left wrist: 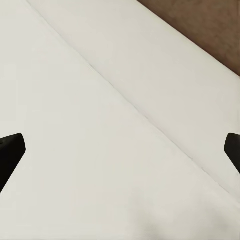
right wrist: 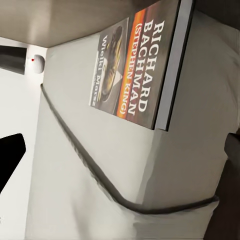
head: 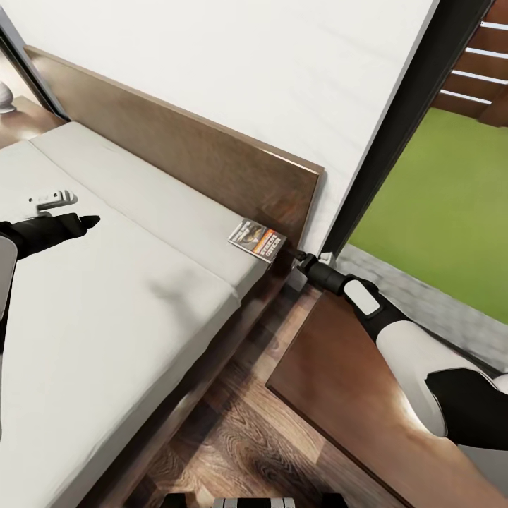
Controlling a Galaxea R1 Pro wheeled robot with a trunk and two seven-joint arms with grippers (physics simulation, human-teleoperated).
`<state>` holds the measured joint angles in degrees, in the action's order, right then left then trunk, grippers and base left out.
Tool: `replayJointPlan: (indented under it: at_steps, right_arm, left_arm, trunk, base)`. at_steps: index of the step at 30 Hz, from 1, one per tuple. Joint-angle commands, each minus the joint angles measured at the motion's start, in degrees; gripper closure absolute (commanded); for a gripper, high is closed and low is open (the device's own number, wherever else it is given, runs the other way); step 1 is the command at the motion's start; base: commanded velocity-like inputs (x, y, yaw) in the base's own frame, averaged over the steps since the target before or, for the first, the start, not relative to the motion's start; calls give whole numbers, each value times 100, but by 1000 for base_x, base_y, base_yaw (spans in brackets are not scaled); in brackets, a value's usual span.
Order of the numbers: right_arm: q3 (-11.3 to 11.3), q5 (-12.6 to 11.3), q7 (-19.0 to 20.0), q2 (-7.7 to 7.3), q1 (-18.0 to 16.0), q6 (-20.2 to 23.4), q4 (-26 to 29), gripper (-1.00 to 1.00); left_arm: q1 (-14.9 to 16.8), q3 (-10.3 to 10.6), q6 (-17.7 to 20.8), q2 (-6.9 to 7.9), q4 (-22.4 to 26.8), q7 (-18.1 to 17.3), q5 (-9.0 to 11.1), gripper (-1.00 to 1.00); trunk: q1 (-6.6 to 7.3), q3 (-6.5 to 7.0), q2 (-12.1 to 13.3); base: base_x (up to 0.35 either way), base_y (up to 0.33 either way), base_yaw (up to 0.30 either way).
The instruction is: In the bedroom, move the book from the bed onto either nightstand, and place the two sandals side by side next to the bed.
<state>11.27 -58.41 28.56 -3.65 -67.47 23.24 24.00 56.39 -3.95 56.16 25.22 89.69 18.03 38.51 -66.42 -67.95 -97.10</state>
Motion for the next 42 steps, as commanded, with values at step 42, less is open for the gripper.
replayJointPlan:
  at_steps: [42]
  right_arm:
    - [23,-48,18,-13,-3,22,0,-100]
  left_arm:
    - [4,0,18,9,4,52,60,-100]
  trunk:
    - [0,-3,-2]
  base:
    - [0,0,0]
